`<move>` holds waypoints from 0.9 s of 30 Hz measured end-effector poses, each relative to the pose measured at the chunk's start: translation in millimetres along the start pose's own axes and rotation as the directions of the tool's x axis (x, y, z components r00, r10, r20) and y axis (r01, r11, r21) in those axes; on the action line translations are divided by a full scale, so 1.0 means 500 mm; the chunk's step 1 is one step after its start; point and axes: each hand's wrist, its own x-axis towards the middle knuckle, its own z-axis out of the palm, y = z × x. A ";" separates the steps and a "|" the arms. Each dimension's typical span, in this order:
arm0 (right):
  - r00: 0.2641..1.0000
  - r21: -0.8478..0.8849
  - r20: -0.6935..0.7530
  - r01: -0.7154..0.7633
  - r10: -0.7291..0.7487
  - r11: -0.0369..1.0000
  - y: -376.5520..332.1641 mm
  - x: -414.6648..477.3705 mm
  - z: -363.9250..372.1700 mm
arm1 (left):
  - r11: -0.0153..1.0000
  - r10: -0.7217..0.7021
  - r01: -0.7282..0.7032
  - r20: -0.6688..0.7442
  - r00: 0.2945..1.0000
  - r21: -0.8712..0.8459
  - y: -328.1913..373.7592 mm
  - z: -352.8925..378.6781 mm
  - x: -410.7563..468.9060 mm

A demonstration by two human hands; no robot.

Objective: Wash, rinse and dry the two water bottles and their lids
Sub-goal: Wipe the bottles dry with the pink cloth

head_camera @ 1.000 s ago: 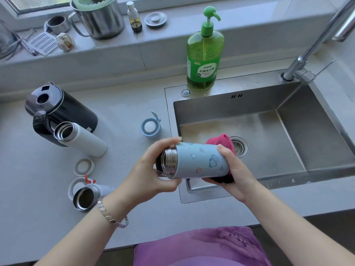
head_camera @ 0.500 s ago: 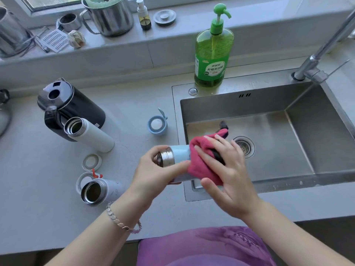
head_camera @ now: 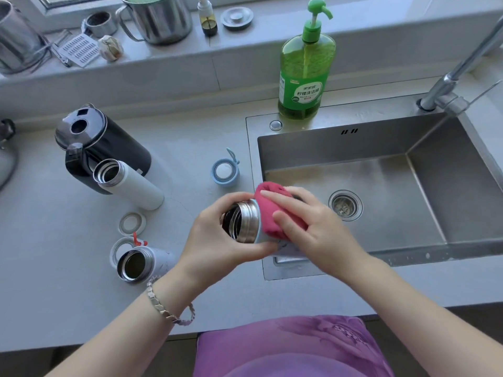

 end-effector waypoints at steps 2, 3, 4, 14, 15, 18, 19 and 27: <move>0.955 0.168 0.146 -0.280 0.257 0.945 0.007 0.013 -0.019 | 0.999 0.016 -0.017 0.025 1.000 0.047 0.000 -0.008 0.000; 0.907 0.251 0.210 -0.412 0.366 0.876 0.016 0.014 -0.025 | 0.998 0.027 -0.029 0.039 0.999 0.059 0.000 -0.011 0.001; 0.854 0.319 0.258 -0.517 0.452 0.795 0.025 0.013 -0.028 | 0.997 0.035 -0.038 0.051 0.998 0.060 0.000 -0.015 0.002; 0.641 0.779 0.460 -0.623 0.614 0.067 0.039 -0.030 -0.024 | 0.983 0.136 -0.154 0.173 0.975 0.095 -0.016 -0.021 0.014; 0.678 0.809 0.385 -0.575 0.627 0.125 0.042 -0.031 -0.020 | 0.993 0.074 -0.090 0.180 0.981 0.081 -0.014 -0.021 0.017; 0.804 0.862 0.068 -0.345 0.591 0.371 0.057 -0.036 -0.007 | 0.966 -0.246 0.255 0.147 0.958 -0.048 -0.002 -0.017 0.026; 0.836 0.836 -0.039 -0.273 0.548 0.476 0.062 -0.040 -0.002 | 0.928 -0.344 0.360 0.153 0.926 -0.098 0.001 -0.015 0.027; 0.960 -0.049 -0.177 0.212 -0.218 0.976 0.054 -0.056 -0.002 | 0.954 -0.277 0.282 0.065 0.959 -0.099 0.008 -0.012 0.010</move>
